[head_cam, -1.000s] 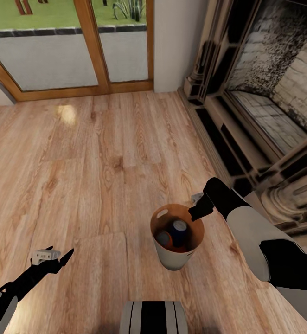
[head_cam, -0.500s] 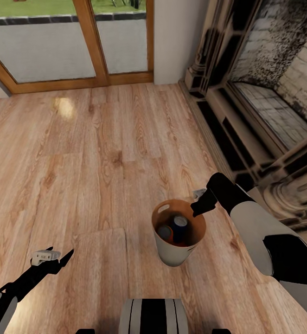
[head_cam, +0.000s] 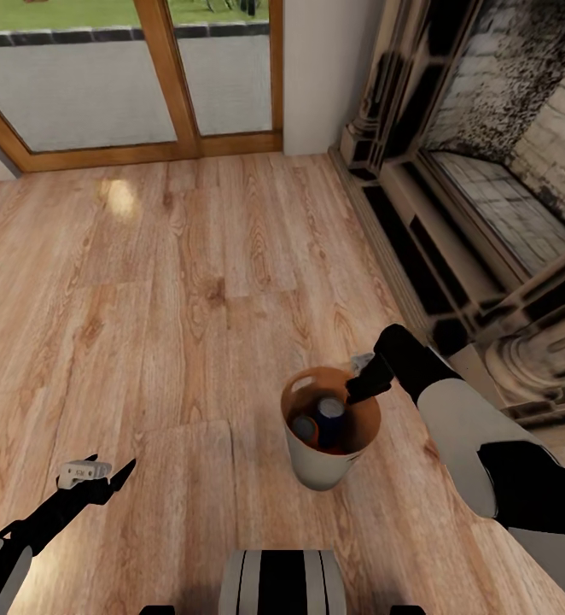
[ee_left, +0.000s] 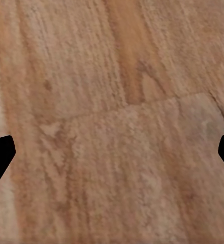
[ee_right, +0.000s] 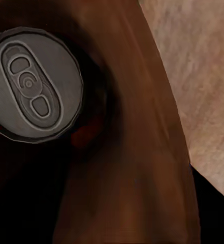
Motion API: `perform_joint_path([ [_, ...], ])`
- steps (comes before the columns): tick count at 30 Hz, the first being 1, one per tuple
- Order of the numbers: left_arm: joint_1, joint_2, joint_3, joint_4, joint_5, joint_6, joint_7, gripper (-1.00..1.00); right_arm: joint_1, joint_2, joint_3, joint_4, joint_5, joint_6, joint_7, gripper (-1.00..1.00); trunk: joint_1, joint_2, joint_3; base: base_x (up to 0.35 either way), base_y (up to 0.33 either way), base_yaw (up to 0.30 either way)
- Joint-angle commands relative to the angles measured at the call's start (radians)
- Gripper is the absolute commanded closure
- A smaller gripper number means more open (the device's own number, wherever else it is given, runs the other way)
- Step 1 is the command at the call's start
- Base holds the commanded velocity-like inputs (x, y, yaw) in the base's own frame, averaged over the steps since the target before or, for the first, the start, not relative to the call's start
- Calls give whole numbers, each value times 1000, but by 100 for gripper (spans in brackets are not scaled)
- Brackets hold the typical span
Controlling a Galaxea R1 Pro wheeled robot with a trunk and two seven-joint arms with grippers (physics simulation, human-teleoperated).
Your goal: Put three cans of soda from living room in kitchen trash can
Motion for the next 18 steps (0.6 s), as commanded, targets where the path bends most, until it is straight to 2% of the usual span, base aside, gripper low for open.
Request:
perform_joint_path([
  [1,0,0,0,0,0,0,0,-100,1,0,-1,18,-4,0,0,-100,0,0,0,0,0,0],
  [18,0,0,0,0,0,0,0,-100,1,-14,-1,18,-4,0,-1,-100,0,0,0,0,0,0],
])
